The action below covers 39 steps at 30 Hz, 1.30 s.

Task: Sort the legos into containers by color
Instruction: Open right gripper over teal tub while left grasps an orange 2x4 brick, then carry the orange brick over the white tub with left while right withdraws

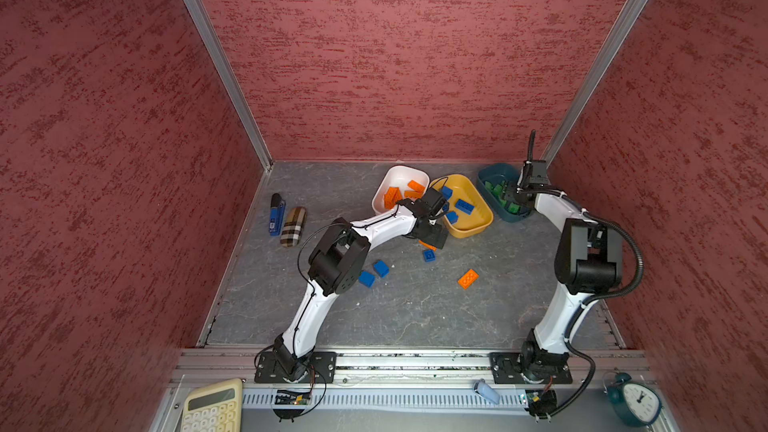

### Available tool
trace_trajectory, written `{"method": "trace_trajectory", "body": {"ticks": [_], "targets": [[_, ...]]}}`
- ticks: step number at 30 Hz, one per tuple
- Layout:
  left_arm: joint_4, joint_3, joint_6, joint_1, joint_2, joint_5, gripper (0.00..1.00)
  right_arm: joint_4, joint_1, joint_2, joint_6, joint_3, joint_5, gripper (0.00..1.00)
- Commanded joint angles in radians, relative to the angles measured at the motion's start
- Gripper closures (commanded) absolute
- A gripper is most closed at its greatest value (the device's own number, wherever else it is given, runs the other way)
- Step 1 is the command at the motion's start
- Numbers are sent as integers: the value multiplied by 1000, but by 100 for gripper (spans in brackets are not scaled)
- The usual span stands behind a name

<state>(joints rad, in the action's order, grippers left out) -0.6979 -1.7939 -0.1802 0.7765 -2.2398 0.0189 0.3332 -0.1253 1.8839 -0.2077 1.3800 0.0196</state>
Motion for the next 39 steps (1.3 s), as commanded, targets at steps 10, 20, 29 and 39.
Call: {"method": "trace_trajectory", "body": {"ticks": [10, 20, 29, 39], "targets": [[-106, -79, 100, 34, -87, -75, 3, -91, 1, -259, -60, -171, -108, 1], [-134, -128, 126, 55, -142, -99, 22, -102, 1, -313, -70, -222, -144, 1], [-116, -84, 130, 56, -120, -127, 31, -101, 15, -332, -62, -243, -114, 1], [59, 29, 93, 50, -6, -158, 34, -97, 74, -355, -31, -254, -74, 1]]}}
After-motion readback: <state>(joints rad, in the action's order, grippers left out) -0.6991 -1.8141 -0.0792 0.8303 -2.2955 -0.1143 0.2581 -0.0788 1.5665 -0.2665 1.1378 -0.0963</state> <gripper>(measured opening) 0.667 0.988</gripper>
